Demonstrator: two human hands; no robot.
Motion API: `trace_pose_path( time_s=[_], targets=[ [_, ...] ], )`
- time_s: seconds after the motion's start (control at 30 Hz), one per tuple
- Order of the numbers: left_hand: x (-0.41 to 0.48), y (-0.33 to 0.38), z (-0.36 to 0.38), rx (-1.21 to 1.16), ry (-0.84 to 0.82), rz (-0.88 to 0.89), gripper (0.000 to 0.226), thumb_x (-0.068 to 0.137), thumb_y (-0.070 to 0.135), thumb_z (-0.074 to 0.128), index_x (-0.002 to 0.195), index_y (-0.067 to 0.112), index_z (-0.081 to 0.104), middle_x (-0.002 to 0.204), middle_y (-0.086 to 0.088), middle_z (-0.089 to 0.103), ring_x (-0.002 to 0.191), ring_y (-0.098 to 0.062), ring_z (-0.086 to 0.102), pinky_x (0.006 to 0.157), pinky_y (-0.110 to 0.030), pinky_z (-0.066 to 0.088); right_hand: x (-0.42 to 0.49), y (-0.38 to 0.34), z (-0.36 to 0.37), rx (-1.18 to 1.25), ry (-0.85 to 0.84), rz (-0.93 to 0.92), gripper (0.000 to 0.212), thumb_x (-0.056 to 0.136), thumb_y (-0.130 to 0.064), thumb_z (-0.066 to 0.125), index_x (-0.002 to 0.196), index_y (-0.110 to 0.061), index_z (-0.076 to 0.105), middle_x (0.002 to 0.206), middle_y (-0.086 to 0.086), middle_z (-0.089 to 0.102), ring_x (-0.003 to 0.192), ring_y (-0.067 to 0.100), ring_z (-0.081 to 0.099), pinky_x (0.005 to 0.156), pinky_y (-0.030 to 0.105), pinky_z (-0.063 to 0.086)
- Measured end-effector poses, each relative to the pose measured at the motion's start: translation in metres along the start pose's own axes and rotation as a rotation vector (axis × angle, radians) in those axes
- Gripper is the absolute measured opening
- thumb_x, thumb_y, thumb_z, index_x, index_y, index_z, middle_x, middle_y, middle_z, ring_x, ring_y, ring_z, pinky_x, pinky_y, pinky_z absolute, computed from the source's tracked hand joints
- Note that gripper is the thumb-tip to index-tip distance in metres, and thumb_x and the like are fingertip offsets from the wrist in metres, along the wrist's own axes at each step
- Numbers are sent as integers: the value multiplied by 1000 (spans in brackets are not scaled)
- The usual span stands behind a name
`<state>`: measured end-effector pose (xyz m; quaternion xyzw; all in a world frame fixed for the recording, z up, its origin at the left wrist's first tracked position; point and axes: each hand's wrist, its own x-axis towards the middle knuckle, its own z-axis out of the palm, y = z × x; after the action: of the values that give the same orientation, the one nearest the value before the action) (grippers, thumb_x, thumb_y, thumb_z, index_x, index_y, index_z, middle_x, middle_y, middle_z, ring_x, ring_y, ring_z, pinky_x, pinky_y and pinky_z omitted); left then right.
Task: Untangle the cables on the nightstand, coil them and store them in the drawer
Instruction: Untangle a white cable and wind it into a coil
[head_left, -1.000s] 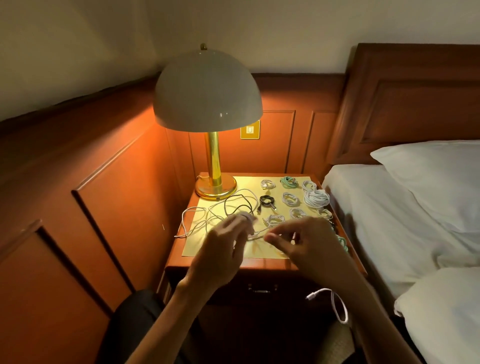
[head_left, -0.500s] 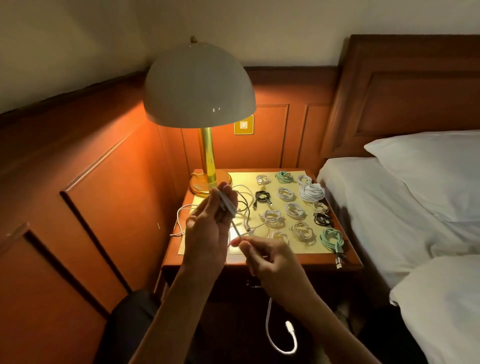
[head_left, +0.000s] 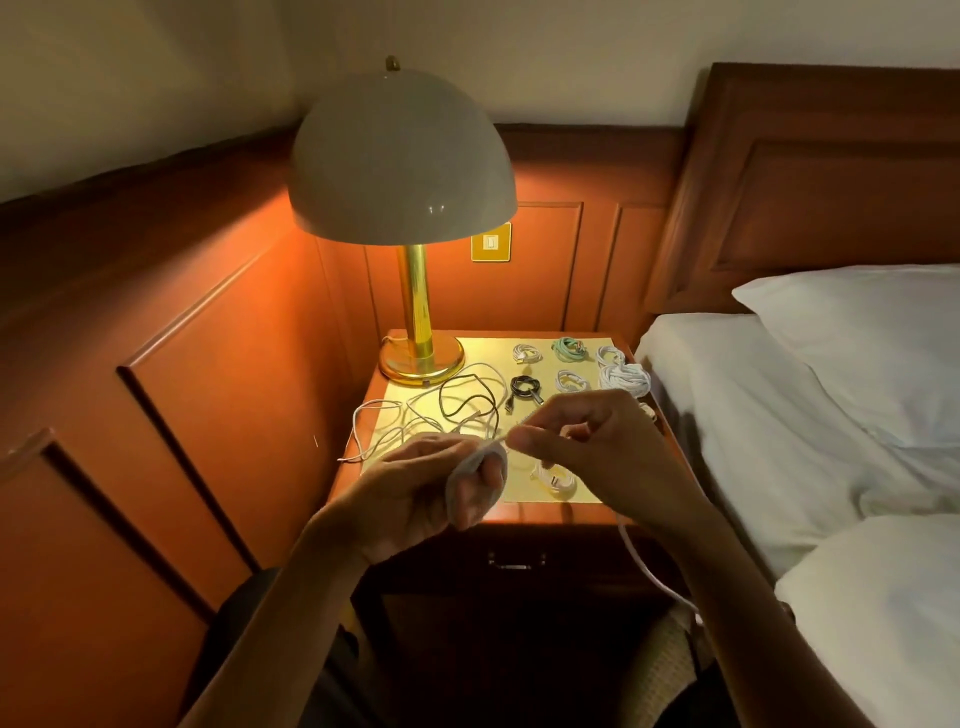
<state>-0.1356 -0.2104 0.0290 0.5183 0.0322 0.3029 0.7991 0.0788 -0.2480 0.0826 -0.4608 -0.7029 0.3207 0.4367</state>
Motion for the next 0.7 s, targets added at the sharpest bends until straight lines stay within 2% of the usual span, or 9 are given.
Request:
trace_pose_path(
  time_s=[0.1,0.2,0.23,0.3,0.37,0.43,0.5,0.6,0.7],
  targets=[
    [10,1,15,-405,96,207,33,105,12,44,127,-8,59,119,-20,68,107,-23,69,93,-28,56,-7,7,19,126,112,51,21,87,-45,61,86,-32,77,60,-5,62,52,0,53,54,9,40],
    [36,2,29,-731,456,429,31,91,9,58,116,-9,62,104,-21,72,91,-22,74,77,-27,61,-16,19,41,77,103,83,21,100,-29,56,105,-26,76,60,-19,60,54,-4,52,54,9,39],
    [44,0,30,-723,597,517,30,89,9,56,113,-8,62,99,-20,73,87,-22,75,72,-27,61,-19,23,48,28,83,93,22,101,-27,55,110,-23,75,63,-27,61,58,-6,56,57,8,41],
    [53,-8,24,-241,859,584,22,92,12,56,107,-2,66,96,-15,75,90,-22,74,77,-30,60,-28,29,57,-63,32,109,23,101,-28,56,113,-22,74,73,-30,66,69,-6,63,63,11,47],
    [50,-18,12,578,1012,582,18,99,14,56,95,5,71,95,-6,77,95,-19,74,83,-34,60,-34,32,58,-218,8,79,23,99,-35,58,115,-27,73,89,-16,74,79,5,69,71,24,57],
    [40,-28,-5,1239,864,594,20,101,12,57,89,4,71,96,0,76,93,-8,72,79,-27,59,-33,31,45,-356,23,36,24,96,-39,62,115,-29,73,94,-11,76,75,-1,68,71,19,56],
    [30,-34,-11,1575,570,552,13,100,6,57,93,2,68,98,0,72,90,-3,67,78,-17,55,-29,20,23,-491,11,13,23,90,-44,68,108,-31,75,92,-16,75,70,-12,62,67,6,47],
    [18,-36,-8,1484,379,397,26,106,13,42,90,4,61,82,6,60,68,-6,58,63,-18,48,-19,6,-8,-556,-8,-6,20,76,-53,76,86,-36,77,76,-24,67,70,-7,63,68,12,48],
    [16,-28,6,1086,316,267,36,105,23,35,79,10,57,66,9,52,54,-9,48,52,-24,40,-7,3,-20,-368,-17,-73,23,70,-57,74,82,-36,76,67,-18,68,65,0,62,57,9,42]
  ],
)
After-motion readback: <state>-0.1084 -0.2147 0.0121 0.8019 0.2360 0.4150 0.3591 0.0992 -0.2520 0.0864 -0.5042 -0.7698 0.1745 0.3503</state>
